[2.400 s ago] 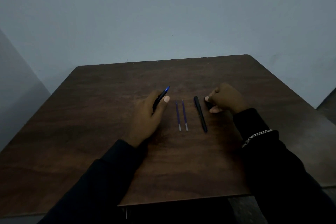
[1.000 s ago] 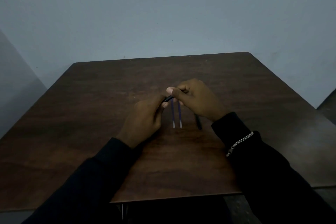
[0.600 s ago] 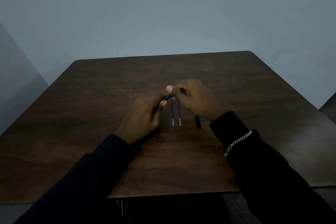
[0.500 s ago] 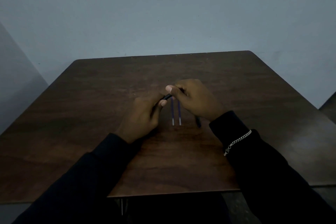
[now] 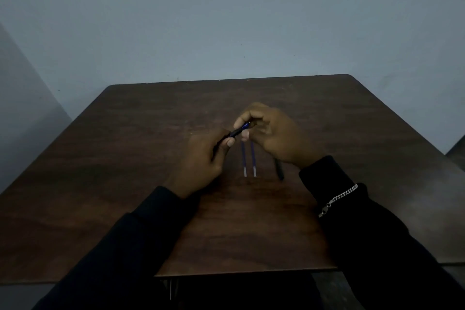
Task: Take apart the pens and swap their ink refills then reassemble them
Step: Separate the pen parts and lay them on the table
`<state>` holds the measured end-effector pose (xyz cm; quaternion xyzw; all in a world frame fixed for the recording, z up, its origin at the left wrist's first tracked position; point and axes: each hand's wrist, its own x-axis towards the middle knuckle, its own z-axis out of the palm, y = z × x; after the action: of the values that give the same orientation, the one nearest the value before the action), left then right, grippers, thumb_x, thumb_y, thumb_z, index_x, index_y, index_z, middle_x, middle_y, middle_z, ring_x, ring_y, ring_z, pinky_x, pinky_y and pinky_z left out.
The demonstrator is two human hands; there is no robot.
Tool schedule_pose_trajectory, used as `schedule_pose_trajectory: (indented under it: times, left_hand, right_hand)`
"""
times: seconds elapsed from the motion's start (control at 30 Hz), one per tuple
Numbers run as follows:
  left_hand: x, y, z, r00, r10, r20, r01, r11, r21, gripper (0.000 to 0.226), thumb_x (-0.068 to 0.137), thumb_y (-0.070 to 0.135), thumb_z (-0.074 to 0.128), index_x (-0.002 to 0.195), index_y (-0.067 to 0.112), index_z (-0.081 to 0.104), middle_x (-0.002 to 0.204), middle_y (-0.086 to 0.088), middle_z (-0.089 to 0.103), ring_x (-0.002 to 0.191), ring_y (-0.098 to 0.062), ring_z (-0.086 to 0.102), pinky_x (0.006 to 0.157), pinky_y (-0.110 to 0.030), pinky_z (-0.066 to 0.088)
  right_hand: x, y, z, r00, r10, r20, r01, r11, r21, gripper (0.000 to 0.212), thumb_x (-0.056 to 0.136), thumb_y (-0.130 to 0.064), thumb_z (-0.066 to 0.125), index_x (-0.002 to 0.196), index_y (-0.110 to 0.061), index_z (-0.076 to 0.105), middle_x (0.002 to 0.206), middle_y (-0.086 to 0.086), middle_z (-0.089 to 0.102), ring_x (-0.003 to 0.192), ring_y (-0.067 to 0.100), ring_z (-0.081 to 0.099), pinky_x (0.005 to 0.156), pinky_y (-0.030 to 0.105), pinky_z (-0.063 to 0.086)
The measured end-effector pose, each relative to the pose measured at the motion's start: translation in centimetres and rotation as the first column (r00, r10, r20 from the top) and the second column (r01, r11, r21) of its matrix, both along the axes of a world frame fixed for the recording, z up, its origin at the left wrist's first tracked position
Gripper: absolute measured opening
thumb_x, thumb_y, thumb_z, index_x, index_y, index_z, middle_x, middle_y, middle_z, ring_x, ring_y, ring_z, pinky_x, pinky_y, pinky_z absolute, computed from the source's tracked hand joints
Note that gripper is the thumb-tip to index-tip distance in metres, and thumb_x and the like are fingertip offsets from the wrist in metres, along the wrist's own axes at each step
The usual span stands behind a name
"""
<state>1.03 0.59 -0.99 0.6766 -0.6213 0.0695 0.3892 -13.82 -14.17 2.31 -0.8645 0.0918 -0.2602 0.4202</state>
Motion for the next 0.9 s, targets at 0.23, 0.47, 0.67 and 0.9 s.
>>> schedule_pose_trajectory:
  times: [0.23, 0.47, 0.67, 0.9]
  left_hand:
    - [0.07, 0.02, -0.20, 0.997, -0.051, 0.049, 0.051, 0.999, -0.004, 0.018, 0.106, 0.015, 0.059, 0.116, 0.009, 0.072, 0.088, 0.000, 0.071, 0.073, -0.011, 0.060, 0.065, -0.033, 0.048]
    - [0.28, -0.04, -0.18, 0.998, -0.049, 0.043, 0.050, 0.999, -0.007, 0.013, 0.106, 0.017, 0.059, 0.108, 0.012, 0.072, 0.084, 0.005, 0.069, 0.069, -0.004, 0.056, 0.062, -0.020, 0.042]
    - [0.22, -0.13, -0.22, 0.999, -0.033, 0.019, 0.034, 0.999, -0.013, 0.013, 0.105, 0.013, 0.061, 0.111, 0.009, 0.072, 0.082, 0.009, 0.063, 0.068, -0.003, 0.053, 0.063, -0.013, 0.035]
    - [0.44, -0.21, -0.63, 0.998, -0.053, 0.033, 0.053, 0.999, 0.000, 0.020, 0.108, 0.024, 0.055, 0.118, 0.015, 0.070, 0.086, 0.009, 0.068, 0.071, -0.002, 0.058, 0.063, -0.025, 0.048]
  right_hand:
    - [0.23, 0.39, -0.20, 0.992, -0.123, 0.011, 0.123, 0.992, 0.038, 0.029, 0.096, -0.044, 0.070, 0.090, -0.016, 0.074, 0.072, 0.003, 0.075, 0.057, 0.015, 0.072, 0.053, 0.026, 0.058]
    - [0.29, 0.16, -0.19, 0.999, -0.045, 0.015, 0.044, 0.995, 0.095, 0.007, 0.099, -0.018, 0.069, 0.094, -0.013, 0.073, 0.075, 0.003, 0.075, 0.065, 0.013, 0.073, 0.060, 0.024, 0.058]
    - [0.15, 0.00, 0.01, 1.000, 0.009, 0.026, -0.010, 0.999, 0.031, 0.017, 0.089, -0.001, 0.071, 0.099, -0.014, 0.075, 0.103, 0.004, 0.071, 0.099, 0.018, 0.072, 0.088, 0.030, 0.057]
    - [0.37, 0.29, -0.29, 0.991, -0.133, -0.031, 0.134, 0.991, 0.025, 0.027, 0.097, -0.043, 0.069, 0.088, -0.018, 0.074, 0.073, -0.001, 0.074, 0.059, 0.012, 0.072, 0.055, 0.022, 0.056]
